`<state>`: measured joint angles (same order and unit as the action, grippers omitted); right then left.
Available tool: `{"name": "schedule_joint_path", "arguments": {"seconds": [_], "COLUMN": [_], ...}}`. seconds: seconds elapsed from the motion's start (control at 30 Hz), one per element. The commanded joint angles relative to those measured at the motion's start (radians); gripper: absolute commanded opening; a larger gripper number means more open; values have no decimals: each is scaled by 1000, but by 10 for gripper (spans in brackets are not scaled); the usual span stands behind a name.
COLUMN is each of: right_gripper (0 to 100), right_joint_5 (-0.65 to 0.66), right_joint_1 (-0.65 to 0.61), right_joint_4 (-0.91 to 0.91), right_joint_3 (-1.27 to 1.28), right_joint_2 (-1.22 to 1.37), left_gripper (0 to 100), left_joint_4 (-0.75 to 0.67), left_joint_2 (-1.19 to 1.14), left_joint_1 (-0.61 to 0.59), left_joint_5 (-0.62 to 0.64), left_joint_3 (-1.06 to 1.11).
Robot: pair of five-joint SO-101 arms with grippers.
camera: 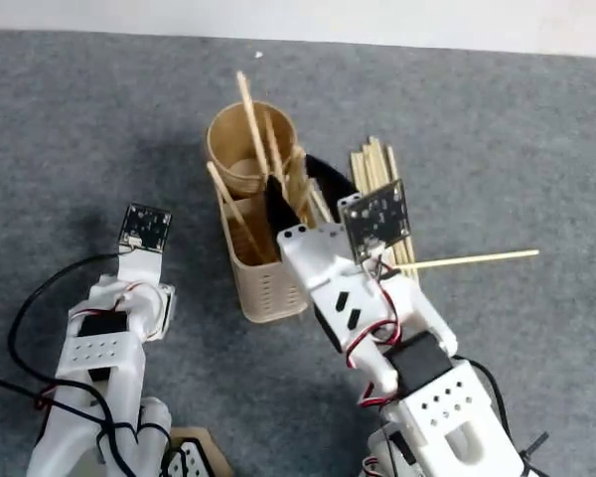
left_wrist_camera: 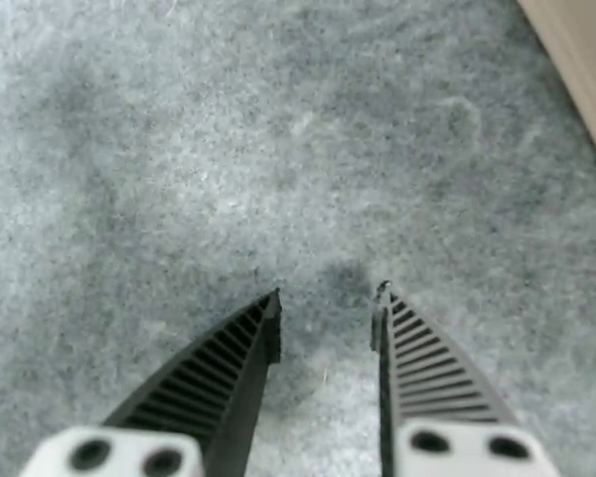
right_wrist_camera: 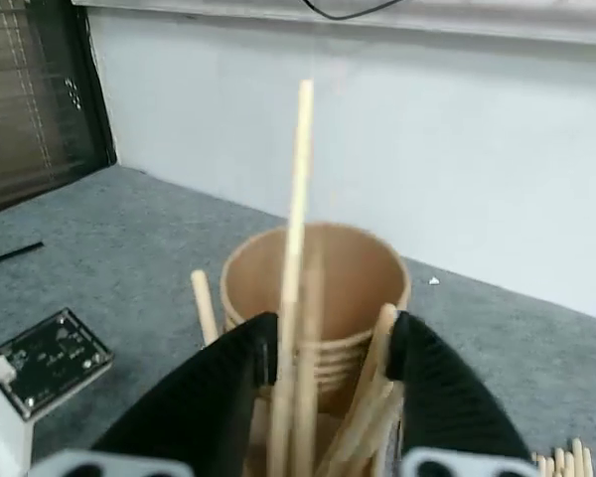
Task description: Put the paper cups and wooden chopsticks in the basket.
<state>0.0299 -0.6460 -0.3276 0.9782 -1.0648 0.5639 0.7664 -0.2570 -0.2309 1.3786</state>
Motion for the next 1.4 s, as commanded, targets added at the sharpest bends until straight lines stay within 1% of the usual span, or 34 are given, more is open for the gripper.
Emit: {"name": "schedule_joint_path", "arguments": {"seconds": [0.0, 0.1, 0.2, 0.3, 0.37, 0.43, 0.53, 0.63, 0.7, 0.8, 0.87, 1.1, 1.2, 1.27, 1.37], "right_gripper": [213, 213, 213, 213, 213, 213, 213, 213, 213, 213, 213, 213, 207, 166, 63], "right_joint_5": [12, 12, 18, 117, 186, 233, 284, 328, 334, 331, 336, 338, 338, 338, 338], "right_joint_1": [2, 90, 249, 387, 455, 526, 596, 607, 605, 596, 578, 526, 529, 541, 575], "right_joint_4": [-93, -252, -464, -619, -696, -734, -720, -648, -619, -611, -611, -590, -562, -561, -561], "right_joint_3": [-111, -268, -472, -634, -691, -693, -659, -624, -624, -628, -657, -702, -707, -707, -714], "right_joint_2": [-19, -18, 22, 130, 223, 332, 527, 751, 906, 1095, 1175, 1325, 1363, 1377, 1374], "left_gripper": [182, 182, 182, 182, 182, 182, 182, 182, 182, 182, 182, 182, 182, 182, 182], "left_joint_4": [-15, -15, -15, -15, -15, -15, -15, -15, -15, -15, -15, -15, -15, -15, -15], "left_joint_2": [10, 10, 10, 10, 10, 10, 10, 10, 10, 10, 10, 10, 10, 10, 10], "left_joint_1": [13, 12, 12, 12, 12, 12, 12, 12, 12, 12, 12, 12, 12, 12, 12], "left_joint_5": [3, 3, 3, 3, 3, 3, 3, 3, 3, 3, 3, 3, 3, 3, 3], "left_joint_3": [-4, -4, -4, -4, -4, -4, -4, -4, -4, -4, -4, -4, -4, -4, -4]}}
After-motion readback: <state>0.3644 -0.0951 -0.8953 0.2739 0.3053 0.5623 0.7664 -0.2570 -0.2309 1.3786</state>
